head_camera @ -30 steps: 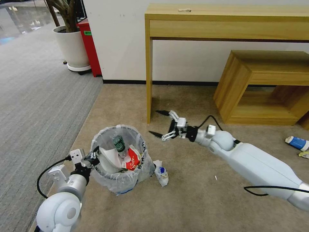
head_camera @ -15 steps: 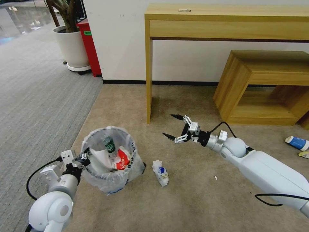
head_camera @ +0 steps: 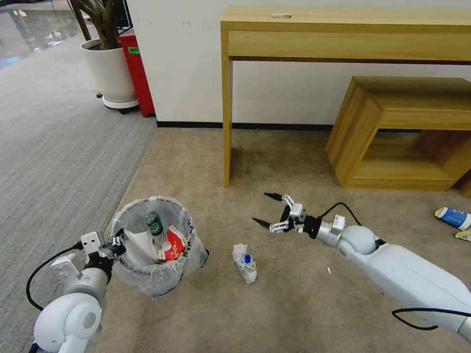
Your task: Pick up the trash bin and place the garbage on the floor into it.
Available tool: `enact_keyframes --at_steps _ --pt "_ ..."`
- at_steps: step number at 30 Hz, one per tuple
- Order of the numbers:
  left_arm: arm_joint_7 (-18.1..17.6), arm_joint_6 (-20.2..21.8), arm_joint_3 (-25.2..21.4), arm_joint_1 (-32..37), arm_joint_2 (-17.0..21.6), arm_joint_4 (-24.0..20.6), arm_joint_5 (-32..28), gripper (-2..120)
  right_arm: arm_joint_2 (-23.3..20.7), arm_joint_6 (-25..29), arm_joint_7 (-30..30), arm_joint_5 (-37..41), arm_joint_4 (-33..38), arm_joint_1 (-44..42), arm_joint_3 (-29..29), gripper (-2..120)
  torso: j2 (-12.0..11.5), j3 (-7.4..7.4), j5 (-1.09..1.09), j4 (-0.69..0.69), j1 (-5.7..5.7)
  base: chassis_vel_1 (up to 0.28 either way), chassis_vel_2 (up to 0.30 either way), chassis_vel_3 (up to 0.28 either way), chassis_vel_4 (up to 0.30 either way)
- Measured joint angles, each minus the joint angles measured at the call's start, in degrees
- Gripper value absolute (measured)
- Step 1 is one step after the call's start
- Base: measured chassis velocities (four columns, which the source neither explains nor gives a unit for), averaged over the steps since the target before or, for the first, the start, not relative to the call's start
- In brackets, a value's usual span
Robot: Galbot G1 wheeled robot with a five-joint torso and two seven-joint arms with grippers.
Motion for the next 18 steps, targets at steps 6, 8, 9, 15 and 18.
enact_keyframes --at_steps 6,8,9,15,18 --pt "-0.2 0.0 -0.1 0.1 -0.1 -0.9 0.0 2 0.0 0.0 0.4 -0.1 -0.9 -2.4 -1.7 92 0.0 0.00 0.00 0.00 0.00 0.000 0.000 0.000 0.000" --pt "-0.2 0.0 -0.2 0.1 -0.2 -0.9 0.0 2 0.0 -0.1 0.8 0.1 -0.9 -2.9 -2.0 92 0.0 0.00 0.00 0.00 0.00 0.000 0.000 0.000 0.000" --pt "-0.2 0.0 -0.2 0.1 -0.2 -1.0 0.0 2 0.0 -0.2 0.9 0.3 -0.9 -3.0 -2.1 92 0.0 0.00 0.01 0.00 0.00 0.000 0.000 0.000 0.000" --pt "-0.3 0.1 -0.2 0.1 -0.6 -1.1 0.0 2 -2.4 -3.4 7.1 2.4 2.4 -7.2 -4.6 92 0.0 0.00 0.00 -0.01 0.00 0.000 0.000 0.000 0.000" --pt "-0.3 0.1 -0.2 0.1 -1.0 -1.0 0.3 2 -3.0 -5.0 11.8 2.5 4.4 -9.8 -5.5 92 0.0 0.00 0.01 -0.01 0.00 0.000 0.000 0.000 0.000"
